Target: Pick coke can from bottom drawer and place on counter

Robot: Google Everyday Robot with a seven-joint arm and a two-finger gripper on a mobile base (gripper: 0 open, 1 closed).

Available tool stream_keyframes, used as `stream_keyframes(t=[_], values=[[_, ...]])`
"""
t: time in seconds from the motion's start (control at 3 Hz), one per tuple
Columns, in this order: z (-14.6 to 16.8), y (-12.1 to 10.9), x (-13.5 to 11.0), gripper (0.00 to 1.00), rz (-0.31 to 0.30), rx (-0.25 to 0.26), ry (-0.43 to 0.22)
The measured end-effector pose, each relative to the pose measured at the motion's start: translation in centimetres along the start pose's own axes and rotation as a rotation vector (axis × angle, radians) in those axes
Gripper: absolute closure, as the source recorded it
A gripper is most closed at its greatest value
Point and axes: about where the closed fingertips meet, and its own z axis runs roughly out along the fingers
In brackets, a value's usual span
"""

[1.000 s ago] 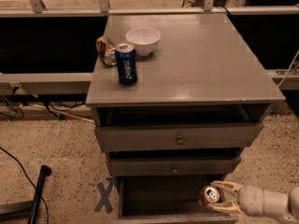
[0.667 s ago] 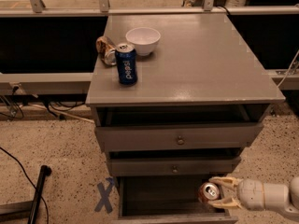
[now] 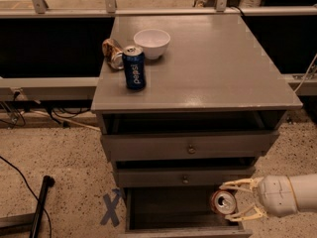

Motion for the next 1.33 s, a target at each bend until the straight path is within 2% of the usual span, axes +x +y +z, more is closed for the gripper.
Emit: stream_keyframes(t=[0.33,0.67,1.0,1.33], values=[[-1.4,-0.5,-7.7,1.00,-0.071,-0.125,0.022],[-2.8,-2.4,-14.6,1.00,-0.109,-0.199,0.057],[-4.5,-4.3,-17.8,1.00,-0.162,-0.223,-0.007],[-4.5,-4.3,-17.8,1.00,-0.162,-0.223,-0.007]])
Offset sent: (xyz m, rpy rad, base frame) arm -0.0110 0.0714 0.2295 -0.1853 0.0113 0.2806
